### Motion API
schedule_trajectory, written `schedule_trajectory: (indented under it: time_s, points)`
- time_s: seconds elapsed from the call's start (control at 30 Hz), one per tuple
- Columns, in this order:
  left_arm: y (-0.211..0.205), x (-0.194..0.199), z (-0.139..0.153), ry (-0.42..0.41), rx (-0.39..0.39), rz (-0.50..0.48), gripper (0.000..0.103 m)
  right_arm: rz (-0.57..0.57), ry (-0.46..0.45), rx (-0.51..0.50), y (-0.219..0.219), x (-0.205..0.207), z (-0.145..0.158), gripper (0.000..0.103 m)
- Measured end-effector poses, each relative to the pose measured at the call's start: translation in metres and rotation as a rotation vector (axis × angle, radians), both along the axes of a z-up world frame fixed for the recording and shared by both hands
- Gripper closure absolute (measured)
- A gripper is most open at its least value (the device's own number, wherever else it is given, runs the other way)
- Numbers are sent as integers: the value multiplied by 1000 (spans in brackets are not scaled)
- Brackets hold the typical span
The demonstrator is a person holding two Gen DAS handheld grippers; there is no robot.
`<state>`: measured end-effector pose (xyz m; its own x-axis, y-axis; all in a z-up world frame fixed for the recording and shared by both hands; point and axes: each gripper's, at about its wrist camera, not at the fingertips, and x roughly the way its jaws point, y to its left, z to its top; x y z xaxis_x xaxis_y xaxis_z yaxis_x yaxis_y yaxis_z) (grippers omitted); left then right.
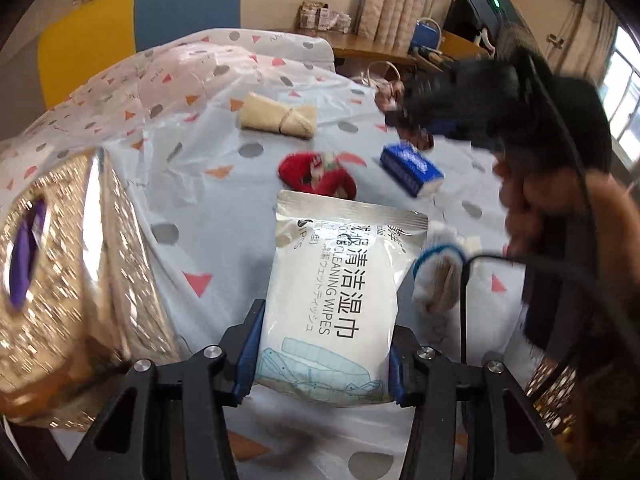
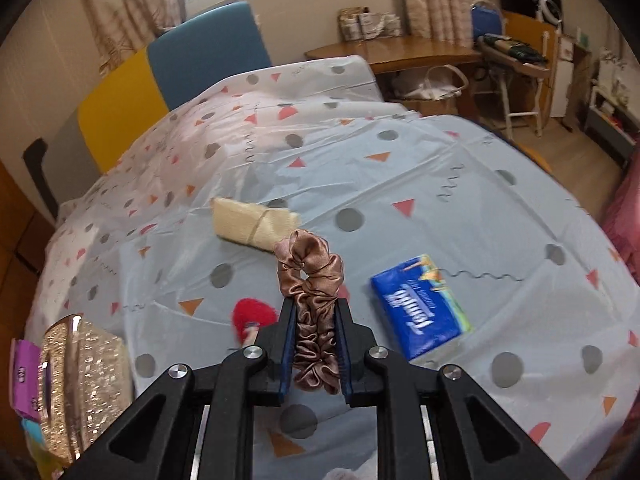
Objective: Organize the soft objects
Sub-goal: 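Carry the wet-wipes pack into the gold tray and open the left gripper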
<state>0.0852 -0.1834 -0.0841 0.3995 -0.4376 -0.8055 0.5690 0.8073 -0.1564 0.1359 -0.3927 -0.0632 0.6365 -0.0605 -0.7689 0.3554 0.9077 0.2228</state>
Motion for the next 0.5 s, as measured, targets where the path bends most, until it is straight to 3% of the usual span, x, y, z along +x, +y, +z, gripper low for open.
schedule_trajectory:
  time_s: [0.2,0.4,0.5]
  points:
    - [5,38,54,-67,-22,78,52,109,-17,-49,22,5,0,86]
    - [52,91,105,-82,-108,231,52,195,-83,-41,35,3,9,86]
    - [83,101,127,-133,-128,305,52,204,-45,-51,39,6,3,86]
